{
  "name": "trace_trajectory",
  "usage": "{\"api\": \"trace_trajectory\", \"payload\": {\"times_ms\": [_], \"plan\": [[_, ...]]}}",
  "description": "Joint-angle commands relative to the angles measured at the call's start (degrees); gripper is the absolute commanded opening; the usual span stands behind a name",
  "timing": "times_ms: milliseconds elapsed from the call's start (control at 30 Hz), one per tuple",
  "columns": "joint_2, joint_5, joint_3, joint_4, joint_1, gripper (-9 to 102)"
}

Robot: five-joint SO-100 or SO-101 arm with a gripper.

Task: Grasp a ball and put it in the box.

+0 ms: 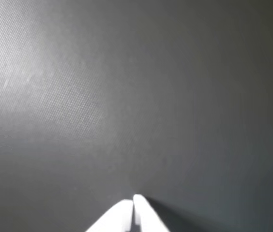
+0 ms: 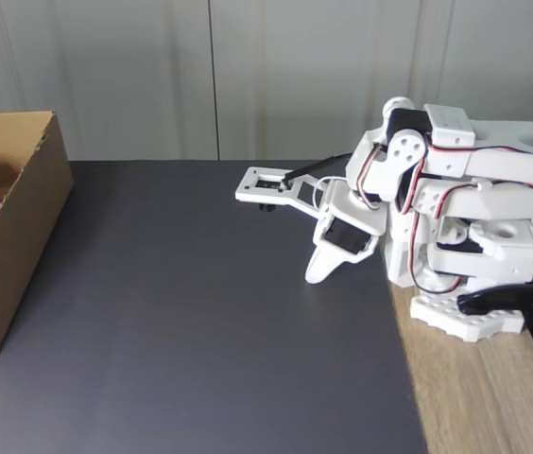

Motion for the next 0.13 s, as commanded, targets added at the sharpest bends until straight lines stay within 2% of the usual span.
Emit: {"api": "trace_trajectory", "payload": {"times_ms": [0,100], "plan": [[0.0,0.3,0.2,0.7,0.8,1],[0.0,0.3,0.2,0.7,0.8,1]]}}
